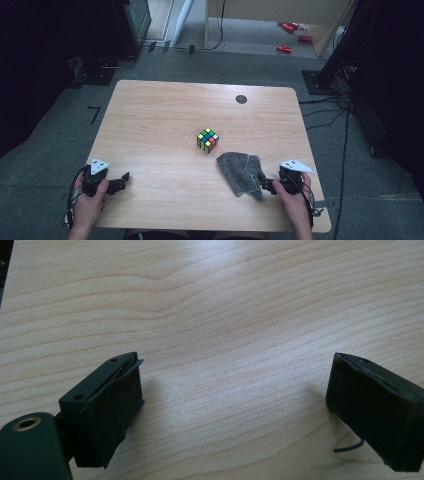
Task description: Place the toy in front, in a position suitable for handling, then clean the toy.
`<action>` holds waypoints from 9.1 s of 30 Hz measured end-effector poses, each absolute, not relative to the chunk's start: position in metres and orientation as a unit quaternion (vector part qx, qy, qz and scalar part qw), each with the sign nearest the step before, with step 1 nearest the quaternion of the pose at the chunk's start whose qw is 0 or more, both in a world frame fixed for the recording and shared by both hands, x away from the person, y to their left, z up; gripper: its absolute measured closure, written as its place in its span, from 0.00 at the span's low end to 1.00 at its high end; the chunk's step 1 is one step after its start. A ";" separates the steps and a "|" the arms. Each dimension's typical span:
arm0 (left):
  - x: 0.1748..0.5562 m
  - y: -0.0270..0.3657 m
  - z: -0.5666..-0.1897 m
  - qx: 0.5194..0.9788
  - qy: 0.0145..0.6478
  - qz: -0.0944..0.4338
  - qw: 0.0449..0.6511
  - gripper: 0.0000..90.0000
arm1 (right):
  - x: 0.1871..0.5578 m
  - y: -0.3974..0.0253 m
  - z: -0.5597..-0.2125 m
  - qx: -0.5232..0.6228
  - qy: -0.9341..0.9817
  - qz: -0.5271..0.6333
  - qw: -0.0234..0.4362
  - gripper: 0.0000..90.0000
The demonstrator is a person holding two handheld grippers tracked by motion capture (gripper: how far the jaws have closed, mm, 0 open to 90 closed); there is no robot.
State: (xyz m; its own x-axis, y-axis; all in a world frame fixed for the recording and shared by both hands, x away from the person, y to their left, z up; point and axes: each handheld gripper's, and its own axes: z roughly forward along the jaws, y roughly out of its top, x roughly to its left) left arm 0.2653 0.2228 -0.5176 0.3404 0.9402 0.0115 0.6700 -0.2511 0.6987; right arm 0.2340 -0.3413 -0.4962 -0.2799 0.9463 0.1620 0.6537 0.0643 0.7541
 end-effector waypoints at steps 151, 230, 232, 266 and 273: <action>0.277 0.075 -0.510 0.823 0.375 0.172 0.391 0.39 | 0.255 -0.286 -0.522 0.501 0.751 0.365 0.227 0.72; 0.259 -0.002 -0.482 0.882 0.233 0.184 0.366 0.39 | 0.225 -0.161 -0.446 0.357 0.784 0.450 0.235 0.77; 0.259 -0.001 -0.482 0.881 0.233 0.187 0.368 0.39 | 0.227 -0.164 -0.447 0.364 0.779 0.456 0.231 0.77; 0.258 0.013 -0.475 0.853 0.224 0.160 0.444 0.39 | 0.233 -0.199 -0.446 0.422 0.729 0.503 0.192 0.78; 0.256 0.026 -0.466 0.824 0.209 0.137 0.509 0.39 | 0.241 -0.205 -0.458 0.439 0.727 0.505 0.153 0.78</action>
